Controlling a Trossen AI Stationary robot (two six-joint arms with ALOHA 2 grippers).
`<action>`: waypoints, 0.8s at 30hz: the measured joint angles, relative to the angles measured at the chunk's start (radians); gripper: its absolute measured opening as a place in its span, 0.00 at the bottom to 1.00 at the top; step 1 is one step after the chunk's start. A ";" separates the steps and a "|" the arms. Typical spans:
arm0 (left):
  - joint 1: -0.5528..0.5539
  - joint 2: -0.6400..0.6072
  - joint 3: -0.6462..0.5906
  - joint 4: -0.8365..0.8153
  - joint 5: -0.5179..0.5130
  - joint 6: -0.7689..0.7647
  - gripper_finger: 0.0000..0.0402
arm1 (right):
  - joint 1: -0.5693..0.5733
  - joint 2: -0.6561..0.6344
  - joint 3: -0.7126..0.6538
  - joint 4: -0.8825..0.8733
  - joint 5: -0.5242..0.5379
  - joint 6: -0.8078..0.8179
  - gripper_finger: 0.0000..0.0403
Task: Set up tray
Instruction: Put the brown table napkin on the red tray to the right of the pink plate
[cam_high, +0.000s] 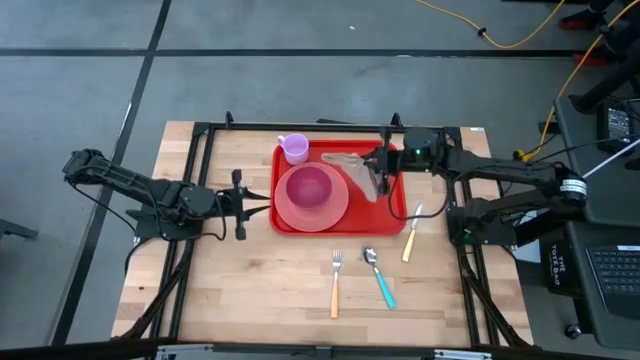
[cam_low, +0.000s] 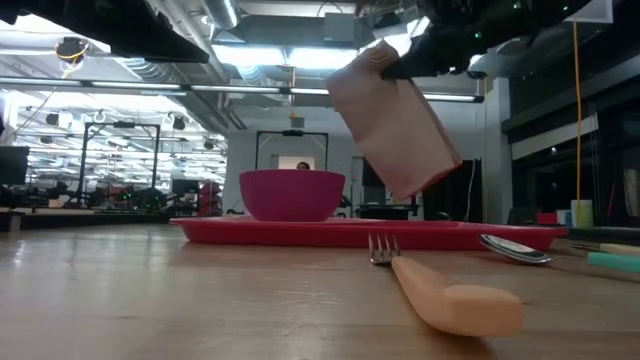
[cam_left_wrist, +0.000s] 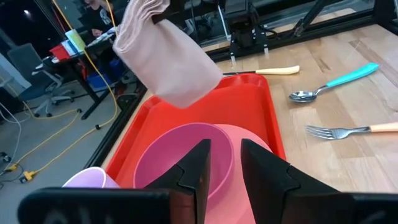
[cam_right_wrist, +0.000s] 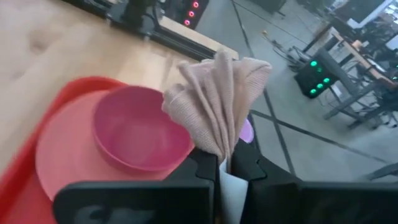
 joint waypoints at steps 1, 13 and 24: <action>0.000 0.000 0.000 0.000 0.000 0.000 0.20 | -0.017 0.000 0.000 -0.005 -0.014 -0.015 0.03; 0.000 0.000 0.000 0.000 0.000 0.000 0.20 | -0.202 0.008 0.000 -0.056 -0.252 -0.164 0.03; 0.000 0.000 0.000 0.000 0.000 -0.001 0.20 | -0.331 0.107 0.000 -0.080 -0.416 -0.240 0.03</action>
